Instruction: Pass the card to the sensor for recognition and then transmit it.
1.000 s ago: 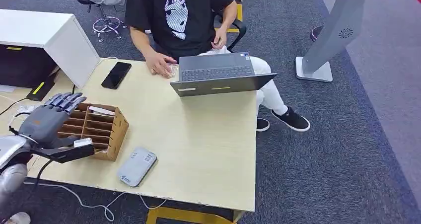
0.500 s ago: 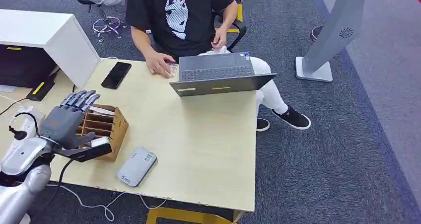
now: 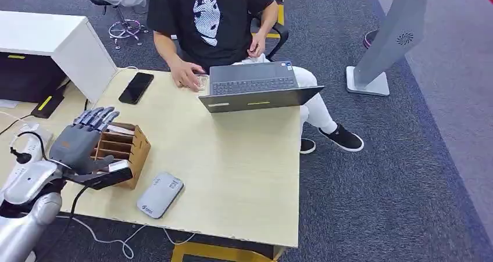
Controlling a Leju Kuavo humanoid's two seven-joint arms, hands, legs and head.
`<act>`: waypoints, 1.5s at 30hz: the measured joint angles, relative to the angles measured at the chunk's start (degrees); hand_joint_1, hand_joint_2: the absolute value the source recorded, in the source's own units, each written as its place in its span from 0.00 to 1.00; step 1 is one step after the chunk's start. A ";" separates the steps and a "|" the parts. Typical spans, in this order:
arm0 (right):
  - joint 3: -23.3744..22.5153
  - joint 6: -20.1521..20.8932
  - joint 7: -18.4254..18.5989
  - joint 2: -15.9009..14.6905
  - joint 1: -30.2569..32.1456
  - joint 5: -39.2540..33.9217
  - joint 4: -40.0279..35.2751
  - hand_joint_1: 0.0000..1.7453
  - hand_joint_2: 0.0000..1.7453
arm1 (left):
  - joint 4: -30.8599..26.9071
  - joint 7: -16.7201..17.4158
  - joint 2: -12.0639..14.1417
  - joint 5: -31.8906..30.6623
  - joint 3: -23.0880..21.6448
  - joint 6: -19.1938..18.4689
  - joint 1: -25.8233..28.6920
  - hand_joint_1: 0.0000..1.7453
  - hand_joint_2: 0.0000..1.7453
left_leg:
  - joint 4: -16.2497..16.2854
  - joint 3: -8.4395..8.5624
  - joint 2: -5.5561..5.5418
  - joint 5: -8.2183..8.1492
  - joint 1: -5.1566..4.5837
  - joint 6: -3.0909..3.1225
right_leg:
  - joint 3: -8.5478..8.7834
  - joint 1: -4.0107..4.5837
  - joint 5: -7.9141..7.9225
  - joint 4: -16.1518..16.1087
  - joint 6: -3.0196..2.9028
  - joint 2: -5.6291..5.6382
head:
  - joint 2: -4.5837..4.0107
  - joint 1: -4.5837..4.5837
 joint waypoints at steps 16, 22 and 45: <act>-0.77 0.00 -0.09 0.00 0.02 0.04 0.00 0.00 1.00 | 2.34 0.87 0.00 -2.82 0.07 0.26 -1.76 0.00 1.00 | 0.00 0.00 0.00 0.00 0.00 0.00 | 0.00 0.00 0.00 0.00 0.00 0.00 | 0.00 0.00; -0.77 0.00 -0.07 0.00 0.02 0.24 0.00 0.00 1.00 | 2.82 1.29 -0.09 -3.87 0.04 0.85 -2.08 0.00 1.00 | 0.00 0.00 0.00 0.00 0.00 0.00 | -0.01 0.00 0.00 0.00 0.00 0.00 | 0.00 0.00; -0.81 0.00 0.09 0.07 0.02 1.18 0.00 0.00 1.00 | 9.38 2.40 -4.98 -8.87 -1.95 6.25 -9.83 0.00 1.00 | 0.01 0.00 0.01 0.00 0.00 0.00 | -0.01 0.00 0.01 0.00 0.00 0.02 | 0.00 0.00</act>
